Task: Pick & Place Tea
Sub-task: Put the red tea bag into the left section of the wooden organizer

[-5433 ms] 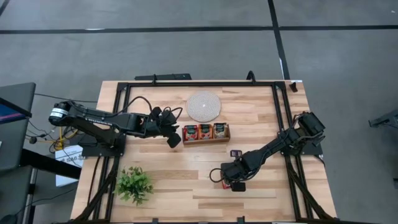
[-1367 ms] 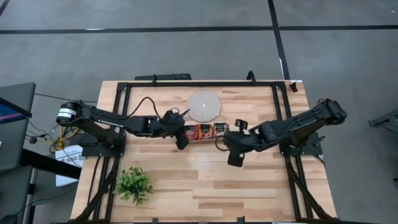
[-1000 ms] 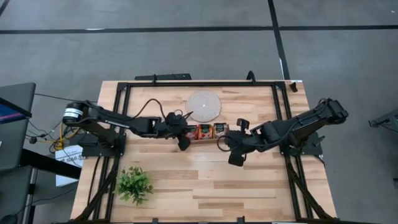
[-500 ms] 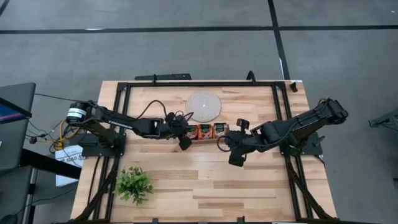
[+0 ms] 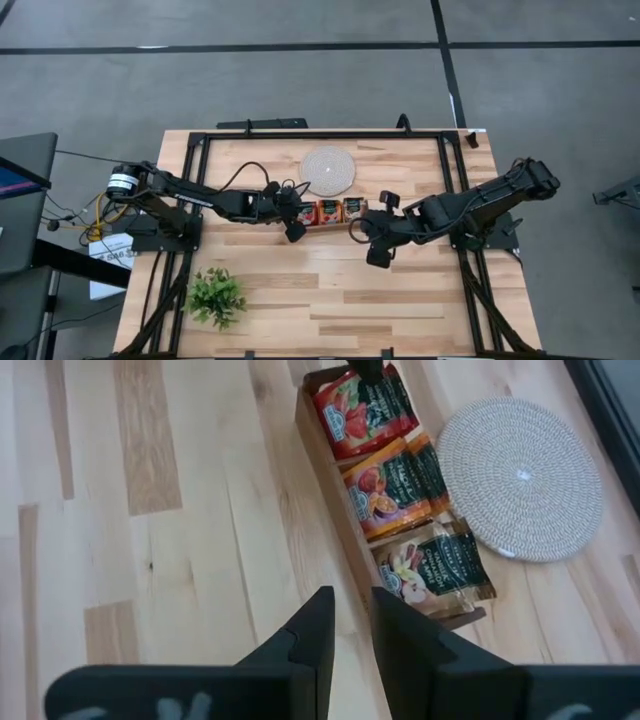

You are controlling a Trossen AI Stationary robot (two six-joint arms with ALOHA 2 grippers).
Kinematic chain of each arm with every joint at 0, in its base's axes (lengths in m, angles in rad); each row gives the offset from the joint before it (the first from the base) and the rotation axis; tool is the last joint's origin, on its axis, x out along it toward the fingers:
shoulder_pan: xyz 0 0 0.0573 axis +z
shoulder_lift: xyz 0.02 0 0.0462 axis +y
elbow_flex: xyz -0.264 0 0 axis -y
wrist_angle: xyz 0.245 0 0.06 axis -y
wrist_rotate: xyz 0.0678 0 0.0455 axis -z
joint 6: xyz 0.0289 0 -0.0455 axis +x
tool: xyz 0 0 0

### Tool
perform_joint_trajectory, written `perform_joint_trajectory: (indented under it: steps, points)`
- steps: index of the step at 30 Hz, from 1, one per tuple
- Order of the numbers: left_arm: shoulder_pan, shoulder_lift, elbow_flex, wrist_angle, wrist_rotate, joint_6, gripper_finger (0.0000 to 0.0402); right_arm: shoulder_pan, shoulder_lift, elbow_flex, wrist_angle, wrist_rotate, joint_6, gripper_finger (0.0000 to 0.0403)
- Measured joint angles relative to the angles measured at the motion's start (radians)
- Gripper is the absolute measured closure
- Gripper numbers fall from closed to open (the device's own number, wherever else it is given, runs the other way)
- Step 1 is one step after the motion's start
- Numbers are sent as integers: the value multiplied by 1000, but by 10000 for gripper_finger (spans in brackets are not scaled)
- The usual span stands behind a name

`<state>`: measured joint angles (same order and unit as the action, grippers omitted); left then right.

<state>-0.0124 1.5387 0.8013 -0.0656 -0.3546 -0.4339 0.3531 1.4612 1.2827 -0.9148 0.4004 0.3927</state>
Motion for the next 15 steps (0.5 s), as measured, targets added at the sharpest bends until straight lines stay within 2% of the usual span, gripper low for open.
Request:
perform_joint_trajectory:
  steps: [11, 15]
  points:
    - [0, 0, 0, 1, 1, 4, 401, -2, 0, 0, 21, 1, 0, 342]
    - [0, 0, 0, 16, 1, 59, 401, -2, 0, 0, 27, 2, -1, 342]
